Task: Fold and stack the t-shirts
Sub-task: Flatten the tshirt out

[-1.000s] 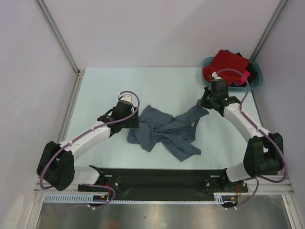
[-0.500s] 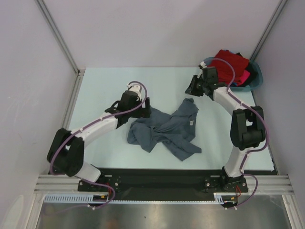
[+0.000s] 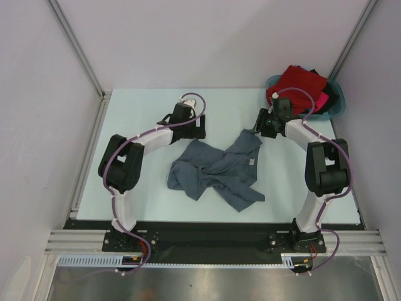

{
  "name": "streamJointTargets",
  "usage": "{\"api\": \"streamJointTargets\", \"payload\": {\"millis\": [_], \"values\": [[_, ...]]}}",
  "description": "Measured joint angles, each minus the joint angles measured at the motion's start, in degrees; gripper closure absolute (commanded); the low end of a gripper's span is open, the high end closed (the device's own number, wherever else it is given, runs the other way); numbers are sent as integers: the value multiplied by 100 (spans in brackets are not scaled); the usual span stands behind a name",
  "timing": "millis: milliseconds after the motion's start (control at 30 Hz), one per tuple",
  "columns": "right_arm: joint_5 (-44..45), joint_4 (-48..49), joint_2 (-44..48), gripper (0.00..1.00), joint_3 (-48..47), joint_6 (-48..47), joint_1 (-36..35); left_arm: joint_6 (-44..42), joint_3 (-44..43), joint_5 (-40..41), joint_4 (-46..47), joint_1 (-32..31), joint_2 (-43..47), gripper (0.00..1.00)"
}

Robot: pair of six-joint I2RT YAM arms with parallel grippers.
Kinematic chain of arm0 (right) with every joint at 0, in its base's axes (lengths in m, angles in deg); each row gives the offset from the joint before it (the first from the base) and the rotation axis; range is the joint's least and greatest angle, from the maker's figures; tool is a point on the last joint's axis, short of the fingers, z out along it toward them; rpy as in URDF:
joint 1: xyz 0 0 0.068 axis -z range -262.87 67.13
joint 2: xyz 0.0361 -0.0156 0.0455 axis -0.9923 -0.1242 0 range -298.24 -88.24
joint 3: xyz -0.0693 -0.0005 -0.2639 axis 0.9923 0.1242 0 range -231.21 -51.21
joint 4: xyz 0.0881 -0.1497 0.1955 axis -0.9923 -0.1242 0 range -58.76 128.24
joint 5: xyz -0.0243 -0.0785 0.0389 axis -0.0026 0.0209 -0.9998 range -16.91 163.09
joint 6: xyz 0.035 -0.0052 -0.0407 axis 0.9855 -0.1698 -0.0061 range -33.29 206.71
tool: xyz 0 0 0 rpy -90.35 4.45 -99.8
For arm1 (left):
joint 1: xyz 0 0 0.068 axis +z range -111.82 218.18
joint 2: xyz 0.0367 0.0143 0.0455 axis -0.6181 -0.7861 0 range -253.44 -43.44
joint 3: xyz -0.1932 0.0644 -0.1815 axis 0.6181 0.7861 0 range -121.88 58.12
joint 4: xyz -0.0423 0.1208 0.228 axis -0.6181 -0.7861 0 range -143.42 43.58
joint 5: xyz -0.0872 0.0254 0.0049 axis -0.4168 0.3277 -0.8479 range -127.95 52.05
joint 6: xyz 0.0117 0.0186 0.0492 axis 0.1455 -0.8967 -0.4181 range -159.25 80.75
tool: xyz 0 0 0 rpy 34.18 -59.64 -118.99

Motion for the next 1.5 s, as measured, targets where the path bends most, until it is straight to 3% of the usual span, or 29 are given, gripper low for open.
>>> {"api": "streamJointTargets", "payload": {"millis": [233,567,700,767,800,933,1200,1500], "values": [[201,-20,-39,46,238,0,420,-2,-138,-415,-7,111,-205,4],[-107,162,-503,46,302,4,420,-2,-240,-933,24,109,-372,4],[-275,275,-608,58,317,4,422,0,-251,-1084,35,109,-492,4],[-365,326,-634,69,319,2,422,0,-251,-1137,31,109,-525,4],[-413,345,-654,80,321,7,422,-2,-251,-1147,31,109,-527,4],[-535,442,-660,98,411,11,422,0,-260,-1167,35,109,-529,4],[-796,568,-437,100,682,22,433,2,-260,-1252,35,109,-573,10],[-841,494,719,100,776,-31,431,15,-260,-1355,35,109,-577,25]]}}
